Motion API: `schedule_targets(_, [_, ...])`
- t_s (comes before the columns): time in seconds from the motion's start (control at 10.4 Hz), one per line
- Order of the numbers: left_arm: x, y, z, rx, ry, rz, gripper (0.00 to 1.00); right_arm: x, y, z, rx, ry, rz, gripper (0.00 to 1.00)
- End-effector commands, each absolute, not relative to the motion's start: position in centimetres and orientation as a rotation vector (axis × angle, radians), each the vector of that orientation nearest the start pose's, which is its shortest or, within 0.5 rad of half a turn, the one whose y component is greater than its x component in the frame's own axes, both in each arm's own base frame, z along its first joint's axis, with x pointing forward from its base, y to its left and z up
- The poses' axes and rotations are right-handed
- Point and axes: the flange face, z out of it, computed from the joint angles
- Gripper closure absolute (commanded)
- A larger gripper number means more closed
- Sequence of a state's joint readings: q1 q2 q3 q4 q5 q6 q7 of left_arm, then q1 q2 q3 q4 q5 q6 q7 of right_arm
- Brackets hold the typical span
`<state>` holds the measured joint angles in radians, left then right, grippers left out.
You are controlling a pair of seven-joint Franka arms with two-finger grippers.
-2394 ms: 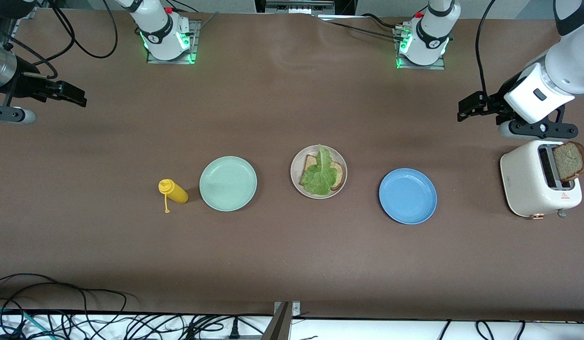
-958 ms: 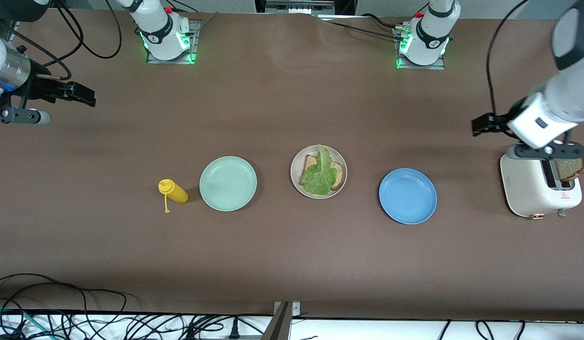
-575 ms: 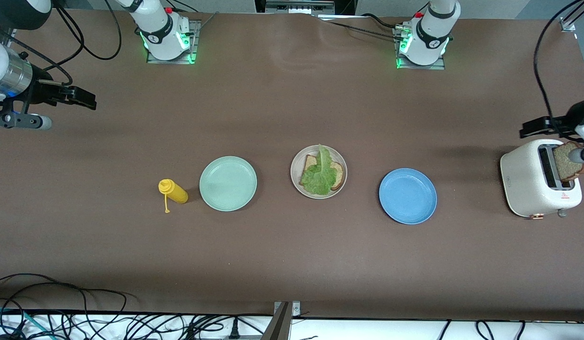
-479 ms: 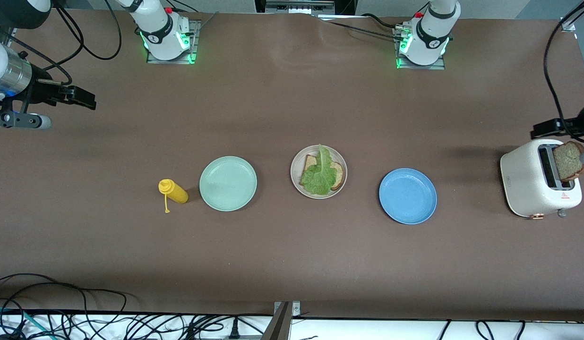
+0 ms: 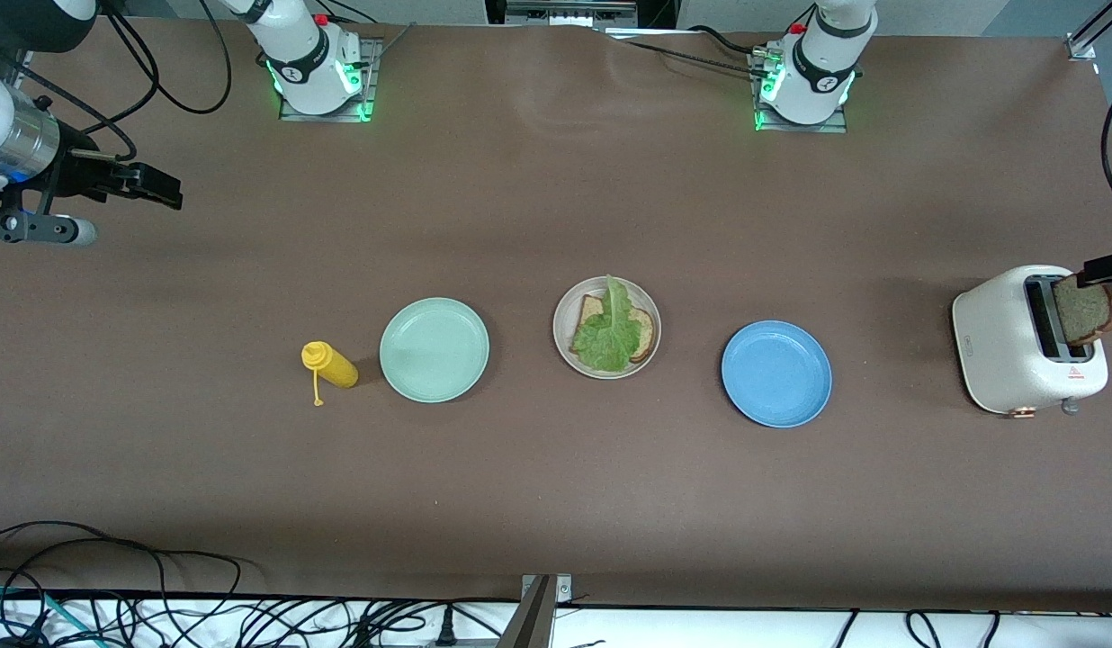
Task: Make sandwich on beige plate with both arms
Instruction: 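Lower the left gripper onto the bread slice in the toaster and grasp it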
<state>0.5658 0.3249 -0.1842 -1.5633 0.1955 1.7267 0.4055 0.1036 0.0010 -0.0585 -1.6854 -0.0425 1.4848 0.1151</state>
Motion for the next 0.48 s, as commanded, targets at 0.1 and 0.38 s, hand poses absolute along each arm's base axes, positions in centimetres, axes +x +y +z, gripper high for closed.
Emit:
schedule_targets(0.1, [58.1, 30.5, 40.2, -3.130, 0.195, 0.299, 0.00, 54.0, 2.1, 56.8, -3.175, 0.099, 0.281, 0.00])
schedule_targets(0.38, [57.6, 32.5, 37.3, -3.160, 0.190, 0.329, 0.78, 54.1, 2.3, 56.5, -3.172, 0.094, 0.291, 0.00])
